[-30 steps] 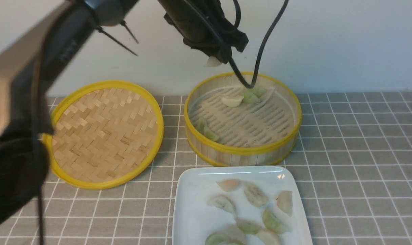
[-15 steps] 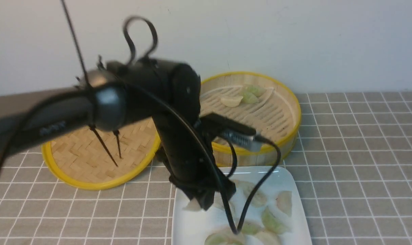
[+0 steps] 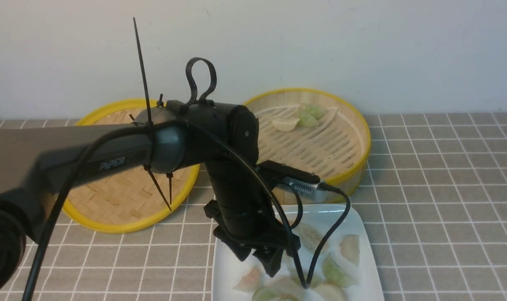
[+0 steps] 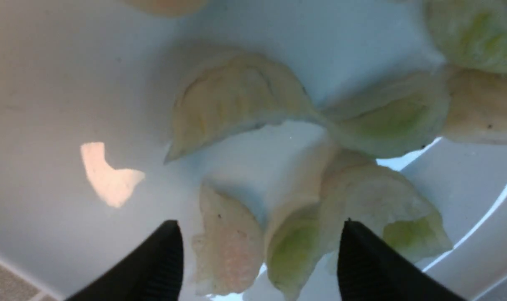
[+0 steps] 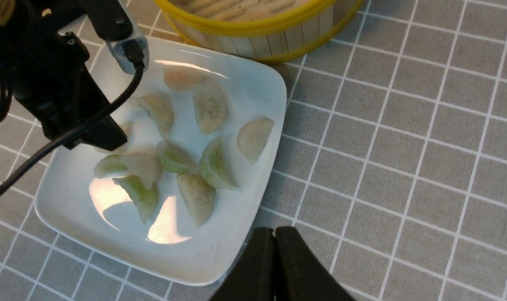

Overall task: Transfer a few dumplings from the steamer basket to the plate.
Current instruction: Use the left arm to put the dumpling into the plate, then use the right arm to grab a dumpling from inside the steamer

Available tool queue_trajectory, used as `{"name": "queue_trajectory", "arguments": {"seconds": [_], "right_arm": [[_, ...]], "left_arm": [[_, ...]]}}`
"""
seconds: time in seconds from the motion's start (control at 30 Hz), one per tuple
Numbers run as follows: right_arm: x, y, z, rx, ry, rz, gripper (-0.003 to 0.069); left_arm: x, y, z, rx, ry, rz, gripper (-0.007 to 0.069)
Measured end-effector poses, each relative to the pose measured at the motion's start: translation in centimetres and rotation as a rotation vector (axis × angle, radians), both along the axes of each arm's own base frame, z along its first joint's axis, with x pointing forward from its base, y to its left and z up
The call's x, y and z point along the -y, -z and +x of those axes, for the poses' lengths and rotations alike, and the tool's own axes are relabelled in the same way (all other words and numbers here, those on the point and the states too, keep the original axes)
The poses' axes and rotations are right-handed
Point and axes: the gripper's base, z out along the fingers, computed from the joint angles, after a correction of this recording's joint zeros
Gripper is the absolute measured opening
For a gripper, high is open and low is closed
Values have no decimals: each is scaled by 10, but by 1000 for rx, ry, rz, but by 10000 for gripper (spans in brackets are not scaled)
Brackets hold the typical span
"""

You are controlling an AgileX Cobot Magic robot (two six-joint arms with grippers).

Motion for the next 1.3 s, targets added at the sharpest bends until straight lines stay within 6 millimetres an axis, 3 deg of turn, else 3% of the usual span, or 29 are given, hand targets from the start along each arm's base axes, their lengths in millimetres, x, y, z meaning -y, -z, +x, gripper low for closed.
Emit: {"name": "queue_trajectory", "arguments": {"seconds": [0.07, 0.13, 0.2, 0.23, 0.27, 0.3, 0.4, 0.43, 0.5, 0.63, 0.8, 0.97, 1.07, 1.2, 1.23, 1.3], "right_arm": [[-2, -1, 11, -11, -21, 3, -10], [-8, -5, 39, -23, -64, 33, -10], [-13, -5, 62, -43, -92, 51, -8], [-17, -5, 78, -51, -111, 50, -8], [-18, -5, 78, -50, -115, 50, -8], [-23, -4, 95, -54, -131, 43, -7], [-43, -2, 132, -50, -154, 34, -1], [-46, -2, 135, -50, -158, 30, 0], [-65, 5, 167, -54, -174, 6, 8], [-87, 20, 204, -44, -208, -52, 36], [-114, 56, 266, -40, -214, -68, 160], [-130, 86, 300, -30, -239, -70, 278], [-147, 113, 324, 0, -277, -80, 359], [-159, 135, 339, 29, -291, -79, 385], [-164, 152, 346, 27, -299, -84, 388], [-168, 165, 350, 29, -312, -97, 390]], "left_arm": [[2, -6, 2, 2, 4, -4, 457], [0, -23, 4, 4, 27, 13, 391], [-6, -42, 7, 43, 28, 17, 275], [-14, -54, 8, 75, 16, 22, 179], [-17, -58, 9, 87, 10, 23, 148], [-29, -80, 7, 140, -13, 14, 68], [-58, -117, -3, 215, -83, -23, 6], [-59, -117, -2, 215, -88, -22, 4], [-79, -142, -21, 248, -129, -62, -5], [-97, -165, -52, 284, -142, -106, -5], [-112, -185, -84, 317, -172, -162, -5], [-119, -198, -99, 348, -197, -191, -5], [-124, -206, -108, 372, -205, -211, -5], [-126, -210, -112, 384, -207, -220, -5], [-126, -210, -112, 385, -206, -221, -5], [-126, -210, -113, 386, -208, -221, -5]]}}
